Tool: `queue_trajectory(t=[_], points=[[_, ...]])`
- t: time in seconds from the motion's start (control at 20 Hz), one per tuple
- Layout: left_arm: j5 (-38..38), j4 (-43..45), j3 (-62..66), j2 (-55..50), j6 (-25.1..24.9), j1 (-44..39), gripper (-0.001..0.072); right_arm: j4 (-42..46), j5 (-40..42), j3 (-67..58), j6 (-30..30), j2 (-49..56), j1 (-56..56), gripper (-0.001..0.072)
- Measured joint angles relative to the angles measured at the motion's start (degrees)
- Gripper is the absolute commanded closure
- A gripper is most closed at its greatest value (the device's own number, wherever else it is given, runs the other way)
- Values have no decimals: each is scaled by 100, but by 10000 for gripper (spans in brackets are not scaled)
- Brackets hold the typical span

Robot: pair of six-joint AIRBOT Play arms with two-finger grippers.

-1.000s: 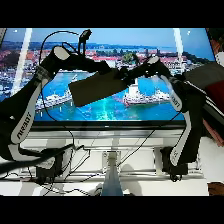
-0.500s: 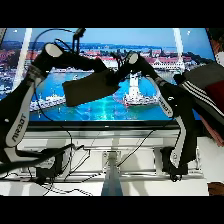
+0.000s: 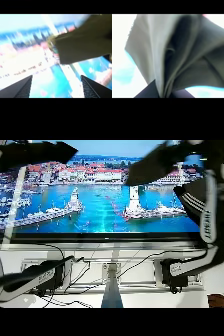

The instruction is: Fold the clothes and pants, and hang the long-sleeved shirts on hangers.

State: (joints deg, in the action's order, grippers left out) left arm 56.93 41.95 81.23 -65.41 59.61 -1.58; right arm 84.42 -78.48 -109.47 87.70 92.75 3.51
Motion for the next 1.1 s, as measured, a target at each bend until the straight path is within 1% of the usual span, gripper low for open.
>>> queue_trajectory(t=[0.2, 0.35, 0.4, 0.45, 0.5, 0.55, 0.65, 0.7, 0.75, 0.8, 0.85, 0.9, 1.1], points=[[2, -2, 2, 654, -2, 160, 13, 1080, -761, -4, 739, -927, 1661, 698], [2, -4, 2, 903, -2, 192, 13, 1565, -1705, 24, 1067, -1322, 3014, 689], [0, -4, 2, 942, -2, 199, 13, 1598, -1945, 74, 1130, -1392, 3434, 498], [0, -4, 2, 968, -2, 205, 13, 1622, -2111, 125, 1178, -1449, 3786, 153], [-2, -4, 2, 990, -2, 210, 13, 1652, -2264, 177, 1213, -1495, 4120, 25], [-4, -7, 2, 1001, -2, 210, 13, 1672, -2354, 225, 1231, -1515, 4378, 25], [-4, -4, 2, 1019, -2, 210, 13, 1711, -2452, 286, 1268, -1558, 4765, 33], [-9, -7, 2, 1025, -2, 212, 13, 1703, -2446, 308, 1283, -1563, 4883, 57], [-7, -4, 2, 1027, -2, 210, 13, 1624, -2391, 326, 1285, -1567, 4955, 202], [-9, -4, 2, 1032, -2, 212, 13, 1495, -2347, 332, 1292, -1576, 4981, 421], [-9, -4, 2, 1034, -2, 212, 12, 1292, -2260, 339, 1303, -1580, 4975, 623], [-9, -4, 2, 1032, -2, 212, 13, 1064, -2159, 348, 1300, -1580, 4903, 697], [-9, -4, 2, 1034, -2, 212, 13, 264, -1759, 356, 1086, -1591, 4050, 697]])
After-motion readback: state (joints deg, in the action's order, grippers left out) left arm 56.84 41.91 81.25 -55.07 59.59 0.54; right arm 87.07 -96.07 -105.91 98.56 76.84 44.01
